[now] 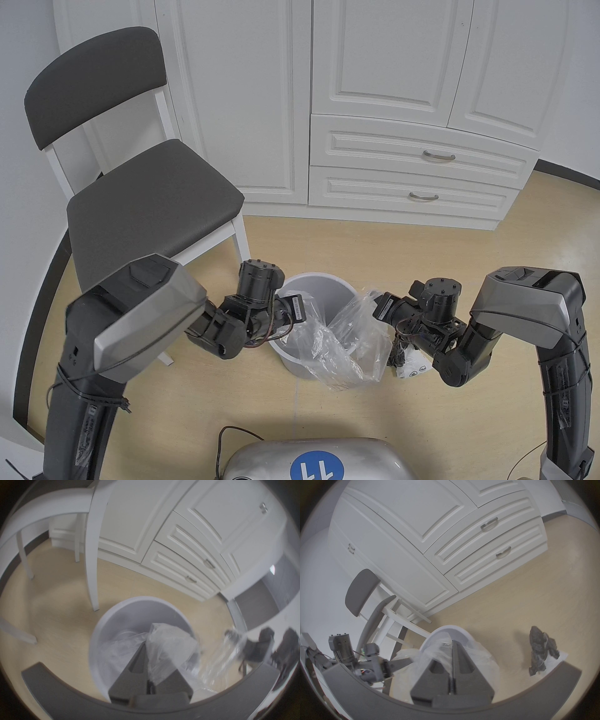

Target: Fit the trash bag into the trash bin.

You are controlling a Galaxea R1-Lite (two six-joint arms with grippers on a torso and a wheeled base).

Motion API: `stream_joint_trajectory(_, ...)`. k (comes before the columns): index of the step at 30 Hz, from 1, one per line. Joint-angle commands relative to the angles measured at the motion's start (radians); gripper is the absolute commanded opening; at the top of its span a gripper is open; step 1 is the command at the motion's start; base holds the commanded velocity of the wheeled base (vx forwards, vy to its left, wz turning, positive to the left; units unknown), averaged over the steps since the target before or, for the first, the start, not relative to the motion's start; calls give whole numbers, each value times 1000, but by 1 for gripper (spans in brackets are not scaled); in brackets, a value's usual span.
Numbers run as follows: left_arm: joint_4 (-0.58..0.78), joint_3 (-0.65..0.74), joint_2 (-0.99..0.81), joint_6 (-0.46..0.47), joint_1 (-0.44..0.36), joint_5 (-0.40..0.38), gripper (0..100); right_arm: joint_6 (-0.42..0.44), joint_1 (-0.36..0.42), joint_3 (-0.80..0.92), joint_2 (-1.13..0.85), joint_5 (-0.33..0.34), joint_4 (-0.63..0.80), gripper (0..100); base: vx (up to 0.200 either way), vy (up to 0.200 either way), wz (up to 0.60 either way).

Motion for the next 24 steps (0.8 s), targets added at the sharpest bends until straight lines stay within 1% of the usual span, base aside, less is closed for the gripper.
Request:
stream_joint_trajectory(1, 9, 202, -198, 164, 95, -119, 0, -92, -52, 3, -19, -2, 31, 0, 0, 0, 0)
stream_joint_trajectory(2, 9, 205, -199, 167, 97, -122, 0, -93, -52, 5, -19, -2, 36, 0, 0, 0, 0)
stream_joint_trajectory(3, 23, 240, -216, 210, 128, -172, 0, -122, -57, 11, -38, -2, 83, 0, 0, 0, 0)
stream_joint_trajectory(6, 67, 272, -242, 291, 171, -240, 0, -155, -60, 23, -67, -2, 169, 0, 0, 0, 0)
stream_joint_trajectory(9, 99, 277, -251, 325, 192, -257, 0, -196, -64, 37, -99, -4, 267, 0, 0, 0, 0)
stream_joint_trajectory(10, 101, 277, -251, 325, 194, -257, 0, -197, -66, 38, -101, -4, 272, 0, 0, 0, 0)
stream_joint_trajectory(11, 102, 277, -245, 340, 203, -257, 0, -220, -64, 43, -111, -8, 317, 0, 0, 0, 0)
stream_joint_trajectory(13, 104, 279, -241, 352, 207, -258, 0, -233, -64, 51, -111, -13, 324, 0, 0, 0, 0)
stream_joint_trajectory(14, 104, 280, -228, 372, 214, -266, 0, -260, -64, 68, -110, -14, 324, 0, 0, 0, 0)
stream_joint_trajectory(18, 88, 294, -181, 403, 212, -298, 0, -351, -63, 117, -110, -14, 323, 0, 0, 0, 0)
stream_joint_trajectory(20, 88, 289, -161, 415, 207, -300, 0, -400, -64, 143, -107, -14, 323, 0, 0, 0, 0)
stream_joint_trajectory(21, 87, 289, -159, 415, 206, -300, 0, -403, -64, 144, -107, -14, 323, 0, 0, 0, 0)
stream_joint_trajectory(23, 84, 282, -135, 415, 195, -294, 0, -454, -63, 161, -88, -16, 323, 0, 0, 0, 0)
stream_joint_trajectory(24, 78, 282, -132, 415, 195, -294, 0, -460, -61, 161, -78, -16, 323, 0, 0, 0, 0)
